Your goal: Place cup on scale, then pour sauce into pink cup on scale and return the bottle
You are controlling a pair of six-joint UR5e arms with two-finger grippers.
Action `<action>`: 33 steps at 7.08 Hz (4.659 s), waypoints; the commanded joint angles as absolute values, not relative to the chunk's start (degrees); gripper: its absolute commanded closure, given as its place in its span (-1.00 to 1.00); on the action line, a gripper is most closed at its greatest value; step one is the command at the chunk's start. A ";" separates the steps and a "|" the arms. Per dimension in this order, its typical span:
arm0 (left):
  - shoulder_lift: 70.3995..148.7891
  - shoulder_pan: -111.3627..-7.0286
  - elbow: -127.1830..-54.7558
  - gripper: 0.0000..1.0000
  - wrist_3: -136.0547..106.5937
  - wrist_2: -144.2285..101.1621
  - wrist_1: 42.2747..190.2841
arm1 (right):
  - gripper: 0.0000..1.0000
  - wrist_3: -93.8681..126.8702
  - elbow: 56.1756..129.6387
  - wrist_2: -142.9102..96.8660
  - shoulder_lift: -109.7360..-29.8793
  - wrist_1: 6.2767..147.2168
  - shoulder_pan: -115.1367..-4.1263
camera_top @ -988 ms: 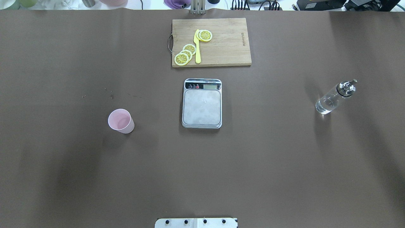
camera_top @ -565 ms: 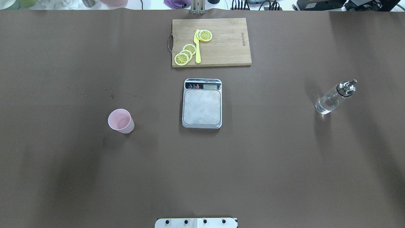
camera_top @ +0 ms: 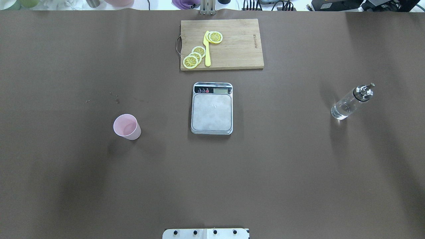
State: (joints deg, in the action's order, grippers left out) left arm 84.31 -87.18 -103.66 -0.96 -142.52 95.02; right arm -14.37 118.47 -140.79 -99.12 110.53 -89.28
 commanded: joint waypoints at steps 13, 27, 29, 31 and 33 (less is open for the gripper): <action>108.10 -41.13 -112.34 -0.69 -67.24 -115.92 92.37 | -1.00 -9.49 119.88 -137.55 -98.97 104.85 -88.07; 111.97 -39.99 -103.53 1.00 -67.23 -120.67 94.04 | -1.00 -9.32 119.88 -137.90 -99.14 104.85 -88.07; 117.03 -39.99 -102.58 1.00 -67.15 -120.67 94.39 | -1.00 -9.32 119.88 -137.90 -99.05 104.85 -88.07; 125.39 -39.64 -100.21 1.00 -68.03 -120.24 93.34 | -1.00 -9.40 119.88 -137.90 -99.14 104.85 -88.07; 134.51 -38.59 -93.90 1.00 -67.50 -118.93 93.60 | -1.00 -9.40 120.15 -137.99 -99.05 104.85 -88.07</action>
